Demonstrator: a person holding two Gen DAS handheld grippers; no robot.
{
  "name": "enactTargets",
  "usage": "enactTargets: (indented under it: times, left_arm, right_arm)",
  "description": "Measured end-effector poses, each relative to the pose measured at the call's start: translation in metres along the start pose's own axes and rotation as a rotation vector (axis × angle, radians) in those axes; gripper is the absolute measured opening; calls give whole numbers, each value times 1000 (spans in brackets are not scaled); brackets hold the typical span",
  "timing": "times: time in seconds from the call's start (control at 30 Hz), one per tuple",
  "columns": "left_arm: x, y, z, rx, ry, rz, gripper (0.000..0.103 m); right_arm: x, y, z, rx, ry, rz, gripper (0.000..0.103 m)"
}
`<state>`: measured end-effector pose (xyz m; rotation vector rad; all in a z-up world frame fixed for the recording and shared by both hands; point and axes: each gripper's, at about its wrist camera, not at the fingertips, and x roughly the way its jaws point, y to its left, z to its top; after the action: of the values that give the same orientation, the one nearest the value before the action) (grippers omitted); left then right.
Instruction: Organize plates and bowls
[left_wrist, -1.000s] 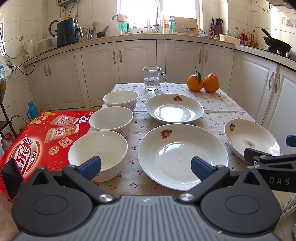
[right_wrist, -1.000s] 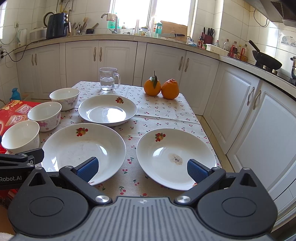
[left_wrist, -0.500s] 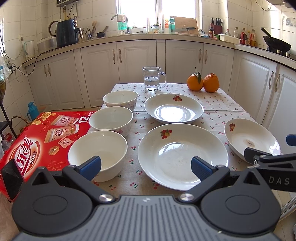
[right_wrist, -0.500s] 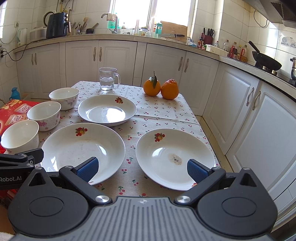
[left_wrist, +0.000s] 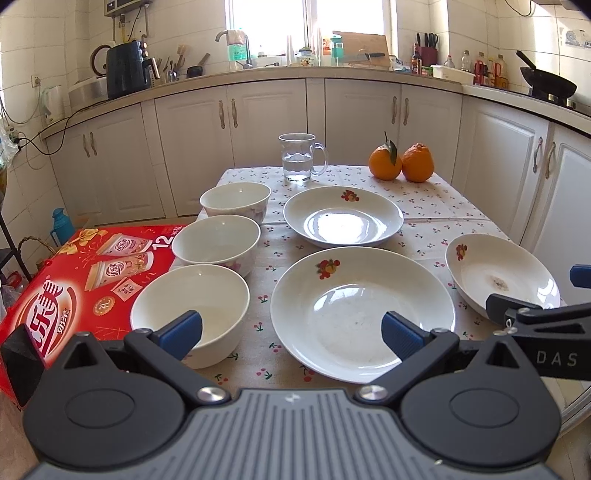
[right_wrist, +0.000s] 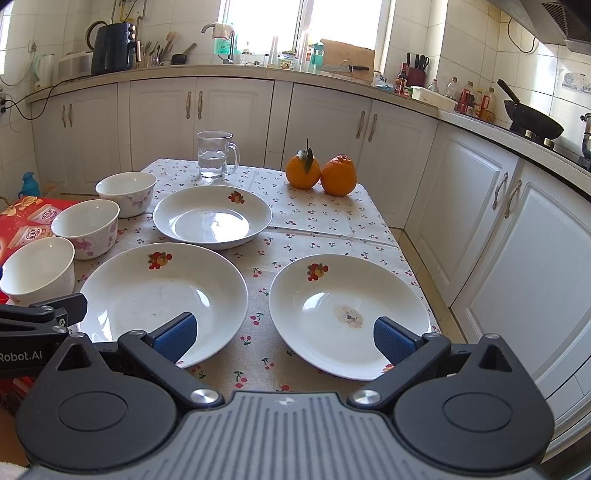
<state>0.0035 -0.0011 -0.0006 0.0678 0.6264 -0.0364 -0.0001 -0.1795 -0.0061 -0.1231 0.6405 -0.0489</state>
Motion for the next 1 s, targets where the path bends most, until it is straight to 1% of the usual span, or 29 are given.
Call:
enactTargets:
  times: [0.2, 0.37, 0.47, 0.53, 0.63, 0.8, 0.87, 1.0]
  left_arm:
    - [0, 0, 7, 15, -32, -38, 102]
    - [4, 2, 16, 42, -48, -56, 102]
    - [8, 2, 23, 64, -45, -43, 102]
    - [13, 4, 26, 60, -38, -57, 102]
    - [21, 4, 29, 72, -31, -77, 102]
    - [34, -1, 33, 104, -27, -86, 102]
    - [40, -3, 34, 118, -22, -109, 102]
    - [46, -13, 37, 172, -37, -156, 102]
  right_arm:
    - [4, -5, 2, -3, 3, 24, 103]
    - [6, -18, 4, 7, -2, 47, 103]
    - [7, -28, 5, -12, -14, 84, 103]
    - [8, -34, 4, -36, -24, 101, 103]
    - [11, -45, 1, -69, -28, 98, 103]
    - [23, -68, -12, -86, 17, 94, 103]
    - [31, -77, -19, -82, 40, 100, 103]
    - [48, -90, -33, -71, 94, 117, 103]
